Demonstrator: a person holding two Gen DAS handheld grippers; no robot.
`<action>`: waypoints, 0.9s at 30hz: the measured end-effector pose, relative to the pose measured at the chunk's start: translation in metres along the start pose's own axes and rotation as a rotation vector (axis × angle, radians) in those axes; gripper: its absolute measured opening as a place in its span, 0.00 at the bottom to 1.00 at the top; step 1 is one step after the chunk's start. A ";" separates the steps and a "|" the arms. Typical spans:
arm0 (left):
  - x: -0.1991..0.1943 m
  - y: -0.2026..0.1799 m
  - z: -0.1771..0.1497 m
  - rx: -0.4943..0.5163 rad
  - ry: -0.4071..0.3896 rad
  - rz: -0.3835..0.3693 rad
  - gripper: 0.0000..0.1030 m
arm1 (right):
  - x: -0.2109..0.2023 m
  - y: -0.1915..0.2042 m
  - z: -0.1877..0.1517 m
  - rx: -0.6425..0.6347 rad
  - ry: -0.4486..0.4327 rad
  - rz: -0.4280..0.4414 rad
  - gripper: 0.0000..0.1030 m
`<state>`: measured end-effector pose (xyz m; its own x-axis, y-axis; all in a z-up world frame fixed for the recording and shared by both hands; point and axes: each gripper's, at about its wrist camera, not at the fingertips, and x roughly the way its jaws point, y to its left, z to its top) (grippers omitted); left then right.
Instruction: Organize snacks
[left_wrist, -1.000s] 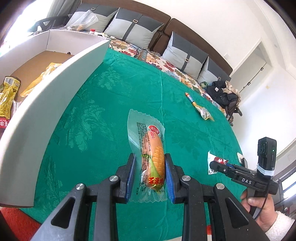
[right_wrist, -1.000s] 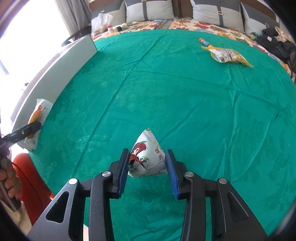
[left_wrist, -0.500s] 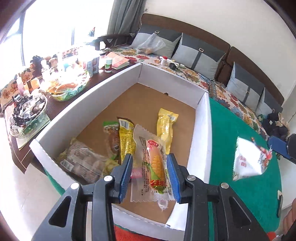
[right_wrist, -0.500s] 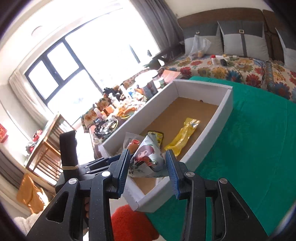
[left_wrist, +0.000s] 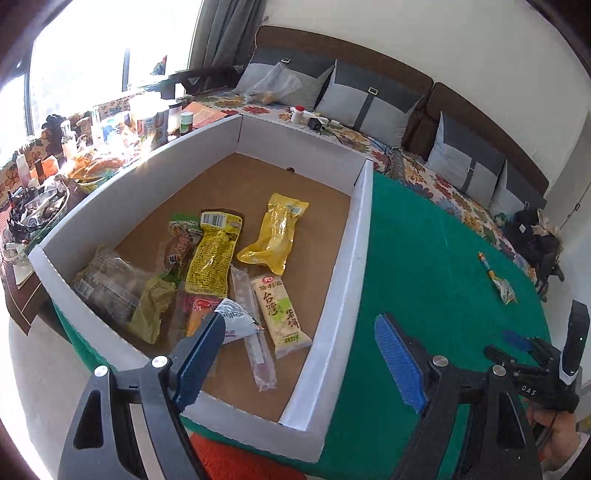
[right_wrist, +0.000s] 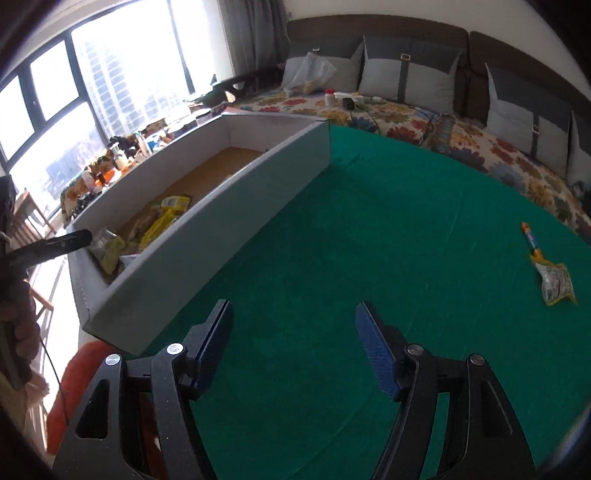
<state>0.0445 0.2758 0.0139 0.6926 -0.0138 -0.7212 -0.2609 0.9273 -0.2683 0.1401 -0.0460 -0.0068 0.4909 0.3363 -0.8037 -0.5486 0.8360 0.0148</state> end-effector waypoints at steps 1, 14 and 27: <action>0.001 -0.019 -0.002 0.035 0.003 -0.024 0.85 | 0.004 -0.020 -0.019 -0.001 0.021 -0.066 0.70; 0.106 -0.194 -0.081 0.282 0.203 -0.138 0.94 | -0.028 -0.209 -0.154 0.326 0.022 -0.487 0.70; 0.170 -0.233 -0.107 0.391 0.219 0.012 0.94 | -0.038 -0.244 -0.177 0.532 -0.002 -0.434 0.86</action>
<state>0.1511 0.0178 -0.1145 0.5217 -0.0424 -0.8521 0.0348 0.9990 -0.0284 0.1358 -0.3389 -0.0854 0.5922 -0.0766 -0.8021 0.1049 0.9943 -0.0176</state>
